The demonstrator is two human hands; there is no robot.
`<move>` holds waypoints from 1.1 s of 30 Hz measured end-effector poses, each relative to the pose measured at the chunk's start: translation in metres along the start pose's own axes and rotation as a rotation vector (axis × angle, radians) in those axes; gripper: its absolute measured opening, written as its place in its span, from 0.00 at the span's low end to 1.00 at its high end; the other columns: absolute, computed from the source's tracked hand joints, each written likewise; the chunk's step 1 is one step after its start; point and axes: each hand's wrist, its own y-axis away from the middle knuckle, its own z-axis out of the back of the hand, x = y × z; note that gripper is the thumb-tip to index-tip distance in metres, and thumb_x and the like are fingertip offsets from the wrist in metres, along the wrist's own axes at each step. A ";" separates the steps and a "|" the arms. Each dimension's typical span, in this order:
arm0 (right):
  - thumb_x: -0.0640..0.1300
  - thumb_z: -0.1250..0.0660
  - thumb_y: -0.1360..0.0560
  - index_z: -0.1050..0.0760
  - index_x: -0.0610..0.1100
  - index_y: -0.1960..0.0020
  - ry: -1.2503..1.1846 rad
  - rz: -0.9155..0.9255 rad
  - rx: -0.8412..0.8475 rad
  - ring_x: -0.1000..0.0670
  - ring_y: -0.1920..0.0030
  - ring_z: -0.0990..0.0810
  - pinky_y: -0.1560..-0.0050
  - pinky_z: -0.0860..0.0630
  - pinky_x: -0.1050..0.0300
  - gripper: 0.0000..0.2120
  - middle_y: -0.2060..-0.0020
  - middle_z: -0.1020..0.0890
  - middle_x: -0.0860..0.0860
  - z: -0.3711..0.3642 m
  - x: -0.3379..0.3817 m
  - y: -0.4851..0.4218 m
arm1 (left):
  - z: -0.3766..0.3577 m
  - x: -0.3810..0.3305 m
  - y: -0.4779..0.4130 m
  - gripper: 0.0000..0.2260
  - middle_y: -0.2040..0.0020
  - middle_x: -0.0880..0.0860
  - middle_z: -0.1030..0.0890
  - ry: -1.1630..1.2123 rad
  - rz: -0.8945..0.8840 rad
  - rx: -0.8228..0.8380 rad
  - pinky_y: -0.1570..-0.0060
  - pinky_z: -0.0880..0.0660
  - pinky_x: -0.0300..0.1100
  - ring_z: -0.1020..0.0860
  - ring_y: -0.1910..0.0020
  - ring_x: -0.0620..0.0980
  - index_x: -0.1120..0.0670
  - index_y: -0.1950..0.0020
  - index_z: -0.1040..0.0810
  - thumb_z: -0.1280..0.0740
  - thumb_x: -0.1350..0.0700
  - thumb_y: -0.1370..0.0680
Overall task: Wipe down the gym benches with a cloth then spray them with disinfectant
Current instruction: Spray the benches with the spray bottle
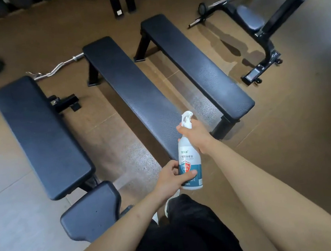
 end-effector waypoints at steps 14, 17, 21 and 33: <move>0.41 0.31 0.21 0.27 0.41 0.54 -0.128 0.028 0.111 0.41 0.61 0.17 0.55 0.20 0.47 0.07 0.61 0.21 0.42 -0.001 0.058 -0.104 | 0.029 -0.063 -0.080 0.24 0.47 0.53 0.13 0.060 0.083 -0.130 0.43 0.17 0.56 0.13 0.49 0.50 0.53 0.40 0.23 0.18 0.49 0.30; 0.40 0.29 0.22 0.26 0.41 0.50 -0.127 0.018 0.134 0.43 0.61 0.16 0.56 0.17 0.49 0.06 0.59 0.19 0.44 -0.010 0.070 -0.116 | 0.044 -0.071 -0.087 0.22 0.47 0.52 0.13 0.077 0.077 -0.124 0.43 0.17 0.55 0.13 0.49 0.49 0.52 0.41 0.24 0.19 0.49 0.29; 0.42 0.28 0.22 0.23 0.39 0.46 -0.144 -0.005 0.134 0.47 0.62 0.15 0.60 0.17 0.54 0.09 0.56 0.18 0.43 -0.034 0.096 -0.132 | 0.081 -0.078 -0.102 0.26 0.44 0.51 0.14 0.079 0.076 -0.092 0.43 0.17 0.52 0.14 0.47 0.48 0.50 0.40 0.25 0.18 0.44 0.32; 0.40 0.30 0.21 0.24 0.41 0.50 -0.196 -0.129 0.002 0.50 0.70 0.17 0.71 0.21 0.60 0.04 0.57 0.20 0.42 -0.154 0.212 -0.196 | 0.248 -0.102 -0.145 0.27 0.43 0.48 0.16 0.124 -0.024 -0.059 0.39 0.19 0.49 0.17 0.44 0.46 0.47 0.37 0.24 0.18 0.46 0.32</move>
